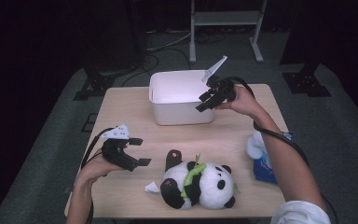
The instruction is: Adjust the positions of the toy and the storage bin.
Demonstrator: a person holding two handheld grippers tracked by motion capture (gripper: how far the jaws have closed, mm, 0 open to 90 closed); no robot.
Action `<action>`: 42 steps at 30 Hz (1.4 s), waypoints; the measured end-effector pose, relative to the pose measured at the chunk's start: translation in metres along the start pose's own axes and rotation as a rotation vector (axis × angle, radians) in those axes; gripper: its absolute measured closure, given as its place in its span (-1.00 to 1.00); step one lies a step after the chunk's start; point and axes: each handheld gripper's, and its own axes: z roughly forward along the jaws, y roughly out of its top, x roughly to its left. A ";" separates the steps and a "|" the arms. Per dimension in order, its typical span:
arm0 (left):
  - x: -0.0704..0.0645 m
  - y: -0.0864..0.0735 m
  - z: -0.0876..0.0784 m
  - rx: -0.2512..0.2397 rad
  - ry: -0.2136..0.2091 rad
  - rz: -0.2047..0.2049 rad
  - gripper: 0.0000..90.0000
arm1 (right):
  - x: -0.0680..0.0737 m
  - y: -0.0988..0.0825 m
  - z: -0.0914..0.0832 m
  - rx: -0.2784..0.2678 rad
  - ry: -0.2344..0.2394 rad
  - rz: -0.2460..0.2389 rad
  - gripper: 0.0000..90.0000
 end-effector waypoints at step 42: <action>0.004 -0.005 -0.008 -0.024 0.013 -0.031 -0.79 | -0.034 -0.010 0.028 0.073 -0.031 0.013 0.60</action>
